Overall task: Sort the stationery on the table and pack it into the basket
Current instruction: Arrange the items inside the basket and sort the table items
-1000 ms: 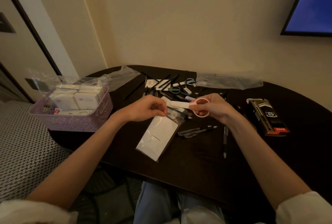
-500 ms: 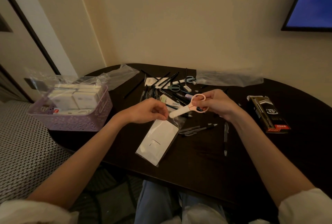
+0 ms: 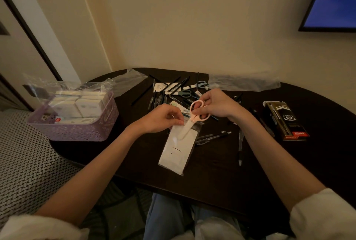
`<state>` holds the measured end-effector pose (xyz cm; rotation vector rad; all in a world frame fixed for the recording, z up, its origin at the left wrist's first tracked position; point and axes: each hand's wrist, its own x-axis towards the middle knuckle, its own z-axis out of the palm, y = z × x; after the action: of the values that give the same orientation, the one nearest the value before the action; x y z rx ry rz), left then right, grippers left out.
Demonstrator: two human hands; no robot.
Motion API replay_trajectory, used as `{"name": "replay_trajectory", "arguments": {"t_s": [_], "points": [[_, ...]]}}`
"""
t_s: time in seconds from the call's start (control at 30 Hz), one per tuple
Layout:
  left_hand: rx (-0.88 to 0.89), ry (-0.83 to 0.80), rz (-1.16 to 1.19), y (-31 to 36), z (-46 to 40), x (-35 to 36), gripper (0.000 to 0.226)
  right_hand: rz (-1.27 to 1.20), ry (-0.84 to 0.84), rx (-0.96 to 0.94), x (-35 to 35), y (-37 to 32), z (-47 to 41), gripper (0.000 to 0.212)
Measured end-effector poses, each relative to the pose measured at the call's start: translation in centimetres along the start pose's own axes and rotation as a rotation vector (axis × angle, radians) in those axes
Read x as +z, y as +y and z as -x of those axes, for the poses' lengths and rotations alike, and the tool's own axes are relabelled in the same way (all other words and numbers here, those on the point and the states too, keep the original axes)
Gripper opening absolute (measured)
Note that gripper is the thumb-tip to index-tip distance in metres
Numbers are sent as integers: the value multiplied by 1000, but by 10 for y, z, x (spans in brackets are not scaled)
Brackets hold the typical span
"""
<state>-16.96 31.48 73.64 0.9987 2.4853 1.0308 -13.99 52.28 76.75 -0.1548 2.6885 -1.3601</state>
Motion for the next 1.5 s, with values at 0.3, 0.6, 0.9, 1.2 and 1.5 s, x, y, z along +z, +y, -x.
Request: {"name": "replay_trajectory", "arguments": {"t_s": [0.3,0.6,0.9,1.2,1.5], "points": [[-36,2,16,3,1,2,11,8,-231,-33,5,3,0,18],[-42,106,57,1,1,4,9,-123,-217,11,8,7,0,20],[-39,217,187,-5,2,16,13,-161,-204,59,10,14,-3,17],[-314,110,-126,-24,40,68,122,-206,-43,150,14,35,-3,15],[-277,294,-252,-42,37,74,84,-349,116,222,0,37,4,10]]}}
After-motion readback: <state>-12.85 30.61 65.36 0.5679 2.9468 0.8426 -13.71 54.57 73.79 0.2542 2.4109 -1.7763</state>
